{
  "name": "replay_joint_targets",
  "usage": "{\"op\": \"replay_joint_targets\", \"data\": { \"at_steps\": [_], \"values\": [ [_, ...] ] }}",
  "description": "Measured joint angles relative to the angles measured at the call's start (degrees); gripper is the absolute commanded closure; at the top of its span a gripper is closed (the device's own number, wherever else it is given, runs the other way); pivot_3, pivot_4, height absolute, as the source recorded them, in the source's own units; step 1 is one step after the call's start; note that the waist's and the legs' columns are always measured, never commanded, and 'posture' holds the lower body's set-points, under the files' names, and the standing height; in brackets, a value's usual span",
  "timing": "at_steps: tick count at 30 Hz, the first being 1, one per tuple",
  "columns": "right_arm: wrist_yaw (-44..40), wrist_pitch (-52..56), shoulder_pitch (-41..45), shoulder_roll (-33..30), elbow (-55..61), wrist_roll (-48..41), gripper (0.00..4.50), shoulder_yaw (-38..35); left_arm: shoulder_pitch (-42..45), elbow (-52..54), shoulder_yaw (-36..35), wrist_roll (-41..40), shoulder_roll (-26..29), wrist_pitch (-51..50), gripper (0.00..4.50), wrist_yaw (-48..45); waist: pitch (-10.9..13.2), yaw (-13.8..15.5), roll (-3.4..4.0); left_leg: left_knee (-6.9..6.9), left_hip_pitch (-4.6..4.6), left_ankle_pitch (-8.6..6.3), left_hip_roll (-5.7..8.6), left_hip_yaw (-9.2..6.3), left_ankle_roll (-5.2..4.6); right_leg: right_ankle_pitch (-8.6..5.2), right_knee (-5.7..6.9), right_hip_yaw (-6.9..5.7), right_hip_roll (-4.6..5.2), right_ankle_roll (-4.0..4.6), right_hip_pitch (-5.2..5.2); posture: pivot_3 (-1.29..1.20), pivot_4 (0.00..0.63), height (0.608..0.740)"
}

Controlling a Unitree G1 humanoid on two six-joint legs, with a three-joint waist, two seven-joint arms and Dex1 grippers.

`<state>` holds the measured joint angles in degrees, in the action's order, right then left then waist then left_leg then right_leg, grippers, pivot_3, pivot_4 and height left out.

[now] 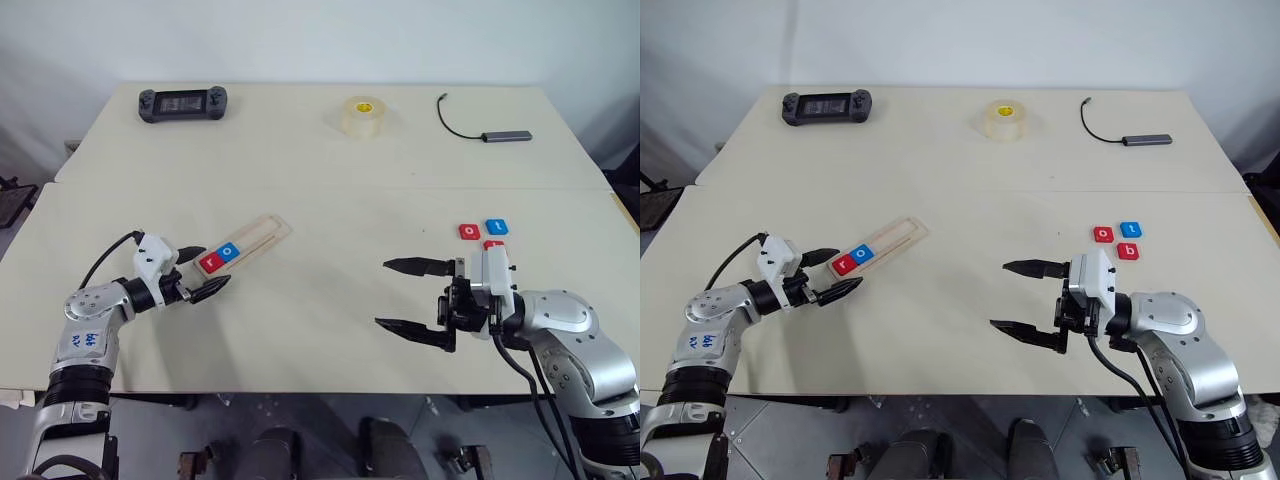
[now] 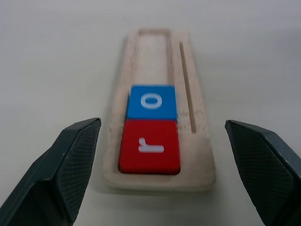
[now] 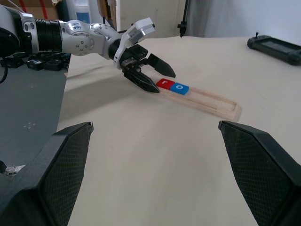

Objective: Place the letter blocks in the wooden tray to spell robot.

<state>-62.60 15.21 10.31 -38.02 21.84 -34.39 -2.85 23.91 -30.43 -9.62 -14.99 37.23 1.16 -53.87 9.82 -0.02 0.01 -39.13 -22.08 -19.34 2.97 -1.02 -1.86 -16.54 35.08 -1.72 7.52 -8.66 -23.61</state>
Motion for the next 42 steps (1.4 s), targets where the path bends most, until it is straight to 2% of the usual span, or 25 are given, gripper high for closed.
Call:
{"op": "replay_joint_targets", "data": {
  "at_steps": [11, 16, 23, 28, 35, 39, 42],
  "values": [
    [2.24, 0.01, -0.08, 0.13, 0.83, 0.01, 0.02, 0.02, 3.01, -5.03, 1.57, 1.46, 1.70, 0.70, 0.00, -3.44, -0.01, -0.05, 0.00, -0.02, 0.03, 0.00, 0.00, -0.01, -0.01, 0.00, 0.05, 0.00, 0.02, 0.00, 0.02, 0.00, 0.150, 0.740],
    [2.73, -0.01, -0.07, 0.14, 0.83, 0.04, 0.00, 0.02, 3.73, -6.83, 2.06, 1.82, 1.81, 1.83, 1.08, -3.31, -0.02, -0.01, 0.01, -0.02, 0.14, 0.01, 0.00, 0.02, -0.01, 0.00, 0.13, 0.02, 0.03, 0.00, 0.09, 0.00, 0.150, 0.740],
    [2.94, -0.01, -0.45, 0.11, 0.83, 0.02, 0.00, -0.11, 3.90, -8.00, 2.21, 1.74, 1.41, 4.05, 1.11, -3.68, -0.02, 0.00, 0.02, -0.02, 0.31, 0.01, 0.00, 0.09, 0.00, 0.00, 0.26, 0.11, 0.05, 0.00, 0.16, 0.00, 0.150, 0.740],
    [3.05, 0.12, -3.39, -0.92, 1.07, -0.04, 0.00, -2.07, 1.95, -1.71, 4.33, 1.42, -1.33, 4.80, 1.11, -6.46, -0.02, 0.81, 0.00, -0.02, 0.29, -0.01, 0.08, 0.07, -0.07, 0.00, 0.24, 0.12, 0.16, 0.00, 0.17, 0.00, 0.150, 0.740],
    [2.01, 0.12, -16.87, -4.56, 3.45, -0.44, 0.00, -9.84, 2.89, 11.82, 14.61, 2.28, -6.27, 2.87, 1.11, -11.59, 0.00, 1.79, -0.03, -0.07, -0.02, -0.01, 0.13, -0.03, -0.11, 0.02, -0.03, -0.02, 0.14, -0.04, 0.11, 0.00, 0.150, 0.740],
    [1.66, -0.20, -26.03, -4.92, 5.03, -0.40, 0.00, -15.93, 8.00, 12.11, 20.18, 4.87, -10.12, 2.55, 1.11, -12.98, 0.00, 1.78, -0.03, -0.08, 0.00, 0.01, 0.15, 0.04, -0.15, 0.04, -0.04, -0.02, 0.11, -0.08, 0.15, 0.00, 0.150, 0.740],
    [2.10, -0.33, -30.37, -4.75, 5.64, -0.16, 0.00, -18.87, 11.49, 7.78, 24.12, 8.02, -12.76, 4.55, 1.11, -13.82, 0.00, 1.31, -0.04, -0.08, 0.04, 0.02, 0.13, 0.14, -0.15, 0.05, -0.02, 0.04, 0.03, -0.09, 0.14, 0.00, 0.150, 0.740]
  ]
}}
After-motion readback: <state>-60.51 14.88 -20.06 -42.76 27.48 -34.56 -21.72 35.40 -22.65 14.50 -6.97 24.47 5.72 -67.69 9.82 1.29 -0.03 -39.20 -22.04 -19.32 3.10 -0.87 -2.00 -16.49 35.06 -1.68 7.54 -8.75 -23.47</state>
